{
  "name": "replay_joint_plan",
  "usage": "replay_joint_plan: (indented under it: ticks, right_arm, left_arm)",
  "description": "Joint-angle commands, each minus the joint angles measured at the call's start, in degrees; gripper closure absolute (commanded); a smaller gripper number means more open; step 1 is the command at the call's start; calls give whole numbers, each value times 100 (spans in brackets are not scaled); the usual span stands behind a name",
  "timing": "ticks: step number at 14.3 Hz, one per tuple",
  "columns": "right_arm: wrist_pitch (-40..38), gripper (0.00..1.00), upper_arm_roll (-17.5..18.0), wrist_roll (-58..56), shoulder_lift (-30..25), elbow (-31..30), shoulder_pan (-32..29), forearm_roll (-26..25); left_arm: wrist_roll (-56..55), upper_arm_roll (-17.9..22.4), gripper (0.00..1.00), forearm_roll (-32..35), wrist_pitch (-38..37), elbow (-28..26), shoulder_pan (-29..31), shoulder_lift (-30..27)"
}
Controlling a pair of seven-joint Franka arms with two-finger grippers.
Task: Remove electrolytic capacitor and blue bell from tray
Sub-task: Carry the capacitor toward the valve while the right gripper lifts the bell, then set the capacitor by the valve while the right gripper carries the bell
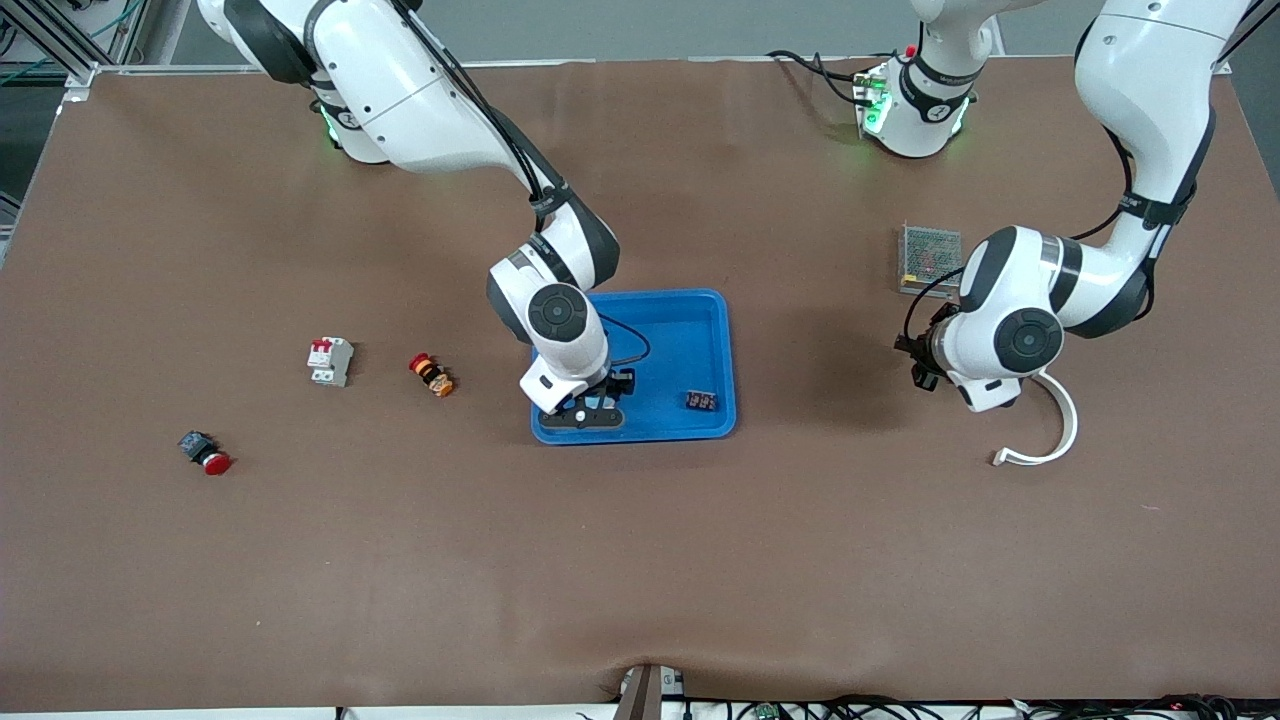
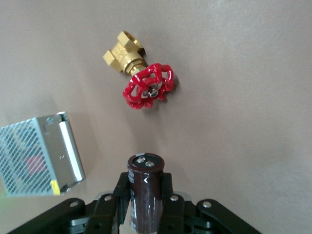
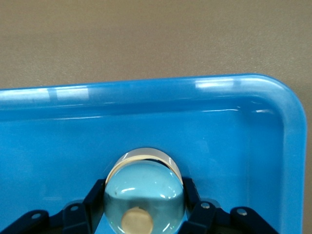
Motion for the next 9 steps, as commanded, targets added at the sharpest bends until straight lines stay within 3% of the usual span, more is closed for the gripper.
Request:
replay_joint_plan:
  ticks: [1,5,9]
  right_arm:
    - [-12,63,-53,40,-19,41,46,-106]
    - [-134,63,-44,-31,-141,111,-25,-62]
    - [-1345,63,-35,-477,-282,647,-261,-18]
  left_arm:
    - [350,-120,100,94,579,-641,276,-261]
    - [965,-120,100,94,624,-712,733,-199]
    - [984,-120,100,94,624,-686,760,-111]
